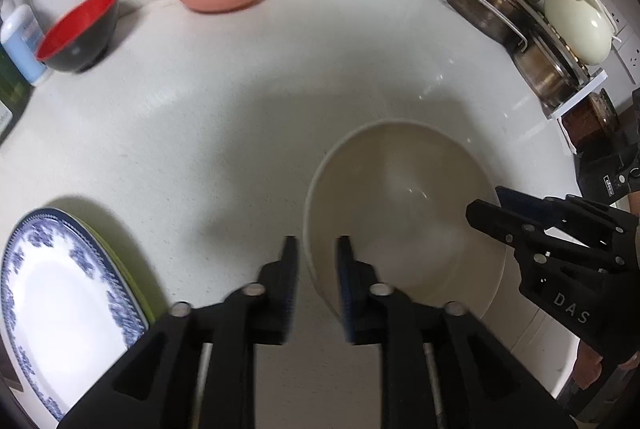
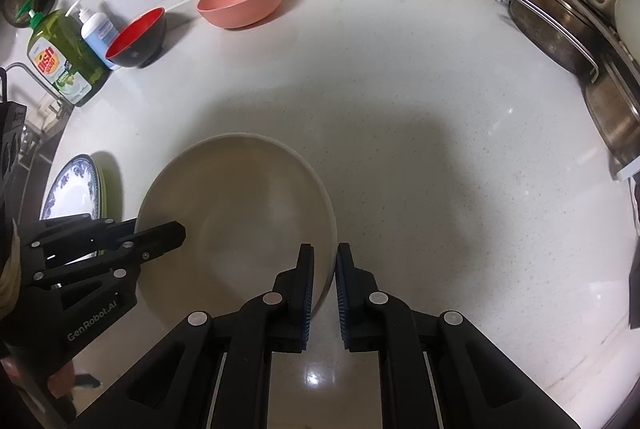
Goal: Organize plates and bowls
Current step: 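Carry the white bowl toward the plate stack and lower it, then open the right tool and release the white bowl, then move the right tool to the rim of the pink bowl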
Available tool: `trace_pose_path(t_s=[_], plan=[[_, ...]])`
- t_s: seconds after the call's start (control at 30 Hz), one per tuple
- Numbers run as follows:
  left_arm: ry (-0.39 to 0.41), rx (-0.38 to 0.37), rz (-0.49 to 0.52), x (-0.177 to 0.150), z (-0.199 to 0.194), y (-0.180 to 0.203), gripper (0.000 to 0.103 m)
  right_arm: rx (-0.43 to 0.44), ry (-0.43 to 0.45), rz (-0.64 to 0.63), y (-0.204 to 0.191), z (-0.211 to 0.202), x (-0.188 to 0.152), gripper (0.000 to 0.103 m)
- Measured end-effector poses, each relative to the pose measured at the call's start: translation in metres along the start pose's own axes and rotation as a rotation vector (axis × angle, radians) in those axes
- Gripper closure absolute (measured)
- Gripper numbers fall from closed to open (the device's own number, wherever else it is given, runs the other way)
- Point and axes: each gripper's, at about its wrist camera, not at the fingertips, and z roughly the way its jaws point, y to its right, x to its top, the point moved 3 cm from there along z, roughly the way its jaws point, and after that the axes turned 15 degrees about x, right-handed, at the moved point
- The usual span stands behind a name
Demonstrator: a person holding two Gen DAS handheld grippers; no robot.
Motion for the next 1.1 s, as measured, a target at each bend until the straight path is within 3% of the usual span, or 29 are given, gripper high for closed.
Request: trace_pose_path(t_s=[0.03,0.07,0.23,0.3,0.4,0.47,0.77,1.1], plan=[[0.020,0.013,0.002,0.001,-0.004,-0.002,0.064,-0.003,0.001,0.006,0.000,-0.001,0.000,0.080],[0.040,0.023,0.002,0.003,-0.008,-0.005,0.062,-0.006,0.010,0.010,0.001,-0.003,0.000,0.073],[0.118,0.047,-0.007,0.019,-0.026,-0.021,0.046,-0.019,0.076,0.009,-0.005,-0.019,0.008,0.071],[0.168,0.091,-0.004,0.030,-0.034,-0.030,0.041,-0.017,0.103,-0.001,-0.010,-0.025,0.015,0.069],[0.222,0.134,-0.014,0.050,-0.042,-0.044,0.034,-0.032,0.159,-0.025,-0.015,-0.031,0.032,0.053],[0.244,0.152,-0.019,0.063,-0.046,-0.054,0.034,-0.021,0.190,-0.034,-0.020,-0.032,0.046,0.049],[0.314,0.234,-0.058,0.127,-0.051,-0.096,0.032,0.016,0.252,-0.088,-0.047,-0.018,0.120,0.049],[0.287,0.246,-0.085,0.190,-0.016,-0.125,0.032,0.047,0.263,-0.085,-0.057,0.013,0.198,0.049]])
